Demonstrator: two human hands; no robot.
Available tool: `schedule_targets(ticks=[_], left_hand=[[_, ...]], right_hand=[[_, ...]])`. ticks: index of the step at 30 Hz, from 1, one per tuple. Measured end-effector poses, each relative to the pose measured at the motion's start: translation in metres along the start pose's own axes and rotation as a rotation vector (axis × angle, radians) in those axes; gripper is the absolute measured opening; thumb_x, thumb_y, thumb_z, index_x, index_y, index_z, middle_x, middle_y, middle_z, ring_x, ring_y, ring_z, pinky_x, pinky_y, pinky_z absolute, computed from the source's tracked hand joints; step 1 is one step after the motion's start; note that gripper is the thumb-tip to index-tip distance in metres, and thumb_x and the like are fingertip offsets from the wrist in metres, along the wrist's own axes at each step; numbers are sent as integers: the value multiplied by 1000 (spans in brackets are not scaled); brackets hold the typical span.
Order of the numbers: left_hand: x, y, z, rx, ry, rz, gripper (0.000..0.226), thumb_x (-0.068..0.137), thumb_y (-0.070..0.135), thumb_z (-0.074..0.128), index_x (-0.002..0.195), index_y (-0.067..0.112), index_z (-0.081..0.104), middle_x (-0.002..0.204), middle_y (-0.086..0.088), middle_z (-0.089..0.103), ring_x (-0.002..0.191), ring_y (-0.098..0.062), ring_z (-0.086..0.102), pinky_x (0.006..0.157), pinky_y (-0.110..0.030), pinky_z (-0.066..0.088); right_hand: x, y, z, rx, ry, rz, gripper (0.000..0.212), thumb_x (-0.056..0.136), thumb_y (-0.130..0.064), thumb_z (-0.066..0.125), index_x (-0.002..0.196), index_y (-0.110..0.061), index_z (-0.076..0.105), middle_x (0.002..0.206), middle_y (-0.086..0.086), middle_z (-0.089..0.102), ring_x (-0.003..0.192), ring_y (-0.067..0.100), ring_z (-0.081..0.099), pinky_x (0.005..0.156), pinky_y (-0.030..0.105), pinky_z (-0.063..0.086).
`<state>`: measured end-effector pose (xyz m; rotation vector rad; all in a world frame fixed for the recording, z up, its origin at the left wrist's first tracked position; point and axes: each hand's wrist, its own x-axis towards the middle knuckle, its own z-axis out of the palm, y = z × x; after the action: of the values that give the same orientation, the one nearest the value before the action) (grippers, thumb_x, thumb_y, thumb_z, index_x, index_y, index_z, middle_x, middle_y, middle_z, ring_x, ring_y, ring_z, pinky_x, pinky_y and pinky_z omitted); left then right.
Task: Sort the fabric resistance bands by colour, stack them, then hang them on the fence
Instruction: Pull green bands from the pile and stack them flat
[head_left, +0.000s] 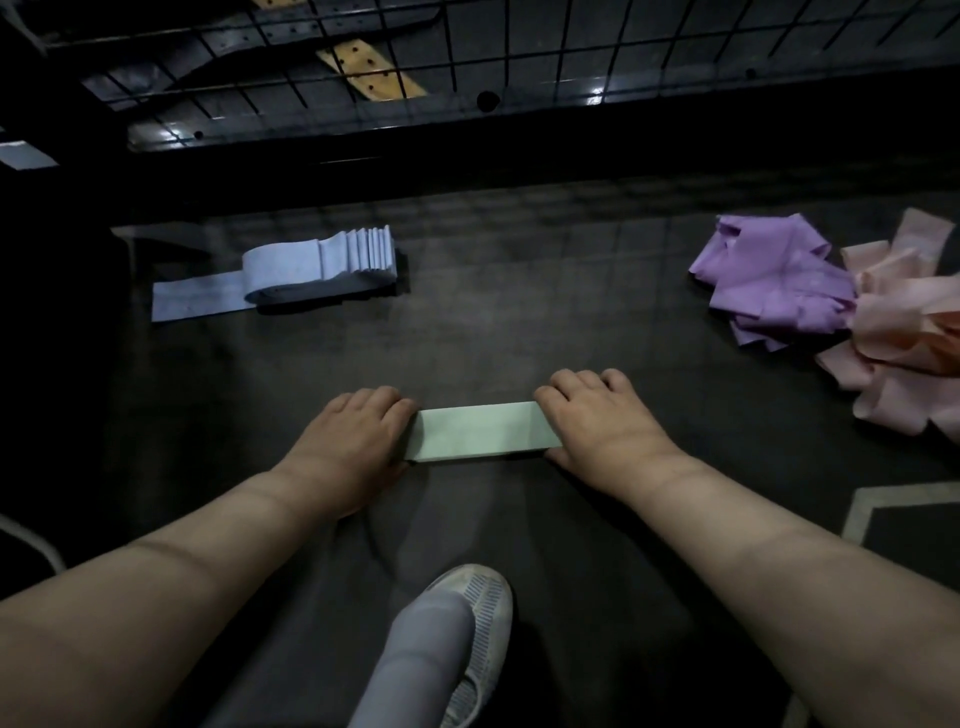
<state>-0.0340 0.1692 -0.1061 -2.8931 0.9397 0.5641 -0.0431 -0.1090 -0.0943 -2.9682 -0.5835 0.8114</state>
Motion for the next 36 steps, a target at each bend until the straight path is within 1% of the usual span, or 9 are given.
schedule_targets(ticks=[8,11,14,18,20,23,26,31,36], left_hand=[[3,2,-1,5,-53,-39,68,59,43,85,116,11,64,106,-10,64,90,-32,65,76,-38,55],[3,5,-7,7,-83,-55,73,65,57,71,124,15,60,113,-8,61,98,-30,63,85,-40,51],[3,17,-18,-23,-29,-67,73,75,65,49,128,16,58,119,-8,58,105,-29,59,92,-42,46],[20,41,-30,-128,120,-95,63,85,53,41,126,9,60,122,-13,57,109,-32,57,95,-43,42],[39,60,-36,-182,170,-110,62,86,49,40,125,6,61,123,-15,57,106,-35,57,94,-45,43],[71,99,-48,-253,223,-71,57,87,43,41,124,5,61,120,-16,58,101,-36,59,89,-46,45],[97,140,-58,-283,275,52,53,90,39,41,123,3,62,118,-15,60,101,-35,60,88,-43,45],[138,199,-70,-339,301,151,52,90,39,41,121,3,62,114,-15,61,97,-35,62,85,-43,51],[181,269,-89,-394,269,198,46,85,38,40,112,8,63,102,-13,62,86,-36,63,74,-41,52]], right_hand=[[0,3,1,11,-9,-13,60,91,-43,57,142,-21,36,138,3,40,128,25,40,108,42,26],[-6,7,2,38,12,-20,79,87,-56,57,150,-21,27,146,4,35,135,25,34,113,44,20],[-19,15,3,140,123,37,83,86,-70,39,153,-21,26,154,7,31,140,26,29,114,45,19],[-38,41,2,299,189,214,78,87,-65,25,147,-18,39,151,14,32,139,32,30,114,49,23],[-51,70,1,305,244,242,70,86,-60,31,137,-16,50,142,16,42,130,35,40,108,50,33],[-71,130,-12,160,275,170,45,82,-46,45,105,-14,67,112,14,60,98,35,61,82,44,50],[-99,191,-47,-11,47,153,31,87,-32,53,109,-14,65,115,13,59,100,35,60,83,42,49],[-163,268,-57,38,-333,381,55,95,-35,51,148,-31,35,158,-2,27,137,26,40,110,42,38],[-217,315,-30,179,-452,662,58,95,-39,55,148,-28,32,145,10,39,128,29,48,102,37,43]])
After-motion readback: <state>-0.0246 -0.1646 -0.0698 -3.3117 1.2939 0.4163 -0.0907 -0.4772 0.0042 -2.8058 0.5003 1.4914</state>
